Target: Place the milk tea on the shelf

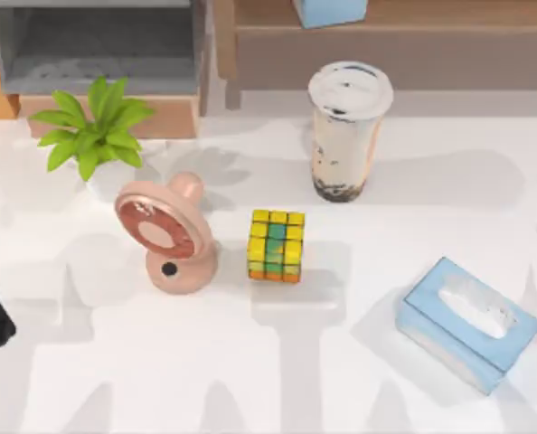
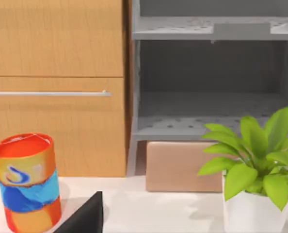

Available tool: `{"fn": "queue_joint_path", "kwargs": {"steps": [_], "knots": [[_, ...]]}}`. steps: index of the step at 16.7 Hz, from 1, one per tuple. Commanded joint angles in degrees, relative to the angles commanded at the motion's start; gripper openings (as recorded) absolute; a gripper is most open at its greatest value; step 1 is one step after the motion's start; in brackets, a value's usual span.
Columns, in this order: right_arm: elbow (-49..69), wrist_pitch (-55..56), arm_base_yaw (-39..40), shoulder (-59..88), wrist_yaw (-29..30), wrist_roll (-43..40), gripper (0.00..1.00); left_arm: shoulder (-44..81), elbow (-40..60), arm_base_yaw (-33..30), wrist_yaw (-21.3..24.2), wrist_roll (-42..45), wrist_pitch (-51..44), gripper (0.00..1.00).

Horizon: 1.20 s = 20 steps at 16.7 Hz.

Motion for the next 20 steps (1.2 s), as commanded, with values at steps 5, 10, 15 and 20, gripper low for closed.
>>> {"fn": "queue_joint_path", "kwargs": {"steps": [5,10,15,20], "knots": [[2.0,2.3,1.9,3.6,2.0,0.2,1.0,0.0,0.0,0.0,0.0,0.0,0.0,1.0],[10.3,11.6,10.4,21.7,10.5,2.0,1.0,0.0,0.0,0.0,0.0,0.0,0.0,1.0],[20.9,23.7,22.0,51.3,22.0,5.9,1.0,0.0,0.0,0.0,0.0,0.0,0.0,1.0],[31.8,36.1,33.5,82.4,33.5,10.2,1.0,0.0,0.0,0.0,0.0,0.0,0.0,1.0]]}}
